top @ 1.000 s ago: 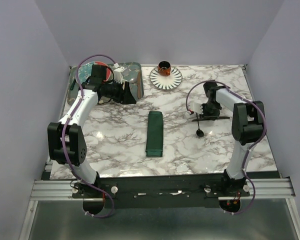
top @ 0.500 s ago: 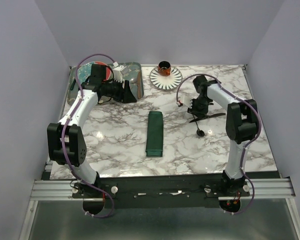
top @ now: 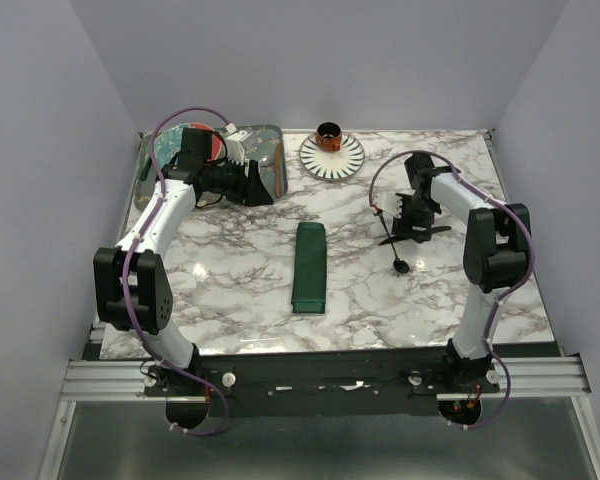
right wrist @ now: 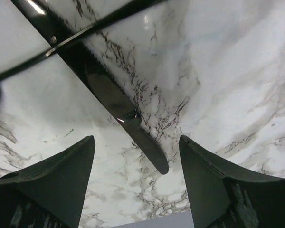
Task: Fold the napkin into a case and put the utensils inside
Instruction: Pick up the knife from the center of the board, then pass from the right arm to the left
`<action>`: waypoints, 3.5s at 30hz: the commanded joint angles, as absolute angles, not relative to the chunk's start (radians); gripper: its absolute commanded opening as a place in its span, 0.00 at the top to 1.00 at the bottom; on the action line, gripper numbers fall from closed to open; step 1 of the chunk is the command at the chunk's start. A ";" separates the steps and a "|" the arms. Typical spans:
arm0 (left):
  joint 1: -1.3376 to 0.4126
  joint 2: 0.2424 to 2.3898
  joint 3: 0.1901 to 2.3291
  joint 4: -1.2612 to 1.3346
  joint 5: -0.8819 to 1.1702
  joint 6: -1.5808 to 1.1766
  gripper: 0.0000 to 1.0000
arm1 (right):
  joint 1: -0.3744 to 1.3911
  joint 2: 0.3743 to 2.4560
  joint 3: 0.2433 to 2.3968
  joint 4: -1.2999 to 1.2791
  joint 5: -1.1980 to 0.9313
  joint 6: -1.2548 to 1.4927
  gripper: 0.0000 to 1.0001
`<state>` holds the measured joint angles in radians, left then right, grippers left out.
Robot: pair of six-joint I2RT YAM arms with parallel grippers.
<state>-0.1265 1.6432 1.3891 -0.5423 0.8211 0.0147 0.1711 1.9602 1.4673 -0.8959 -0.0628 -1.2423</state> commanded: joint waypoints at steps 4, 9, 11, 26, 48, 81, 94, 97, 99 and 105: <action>-0.121 1.598 1.381 -0.531 0.850 0.018 0.40 | 0.169 2.008 1.416 -0.825 0.080 -1.292 0.33; -0.121 1.592 1.378 -0.529 0.850 0.015 0.40 | 0.169 2.056 1.489 -0.934 0.005 -1.182 0.58; -0.121 1.589 1.373 -0.528 0.848 0.020 0.40 | 0.167 2.046 1.485 -0.969 -0.047 -1.155 0.66; -0.121 1.612 1.385 -0.509 0.856 -0.032 0.40 | 0.166 2.022 1.470 -0.968 -0.196 -0.650 0.70; -0.121 1.618 1.425 -0.548 0.833 -0.011 0.40 | 0.161 1.870 1.318 -0.811 -0.069 -0.595 0.99; -0.365 1.554 1.141 0.198 0.566 -0.771 0.34 | 0.339 1.683 1.569 -0.761 -0.282 -0.128 0.99; -0.416 1.695 1.195 0.275 0.512 -0.959 0.33 | 0.463 1.643 1.568 -0.715 -0.298 -0.045 0.99; -0.423 1.710 1.206 0.276 0.505 -0.966 0.34 | 0.475 1.635 1.563 -0.715 -0.305 -0.040 0.99; -0.431 1.716 1.213 0.278 0.499 -0.966 0.34 | 0.480 1.634 1.562 -0.715 -0.307 -0.038 0.99; -0.440 1.735 1.207 0.314 0.512 -0.986 0.37 | 0.495 1.631 1.559 -0.716 -0.311 -0.038 0.99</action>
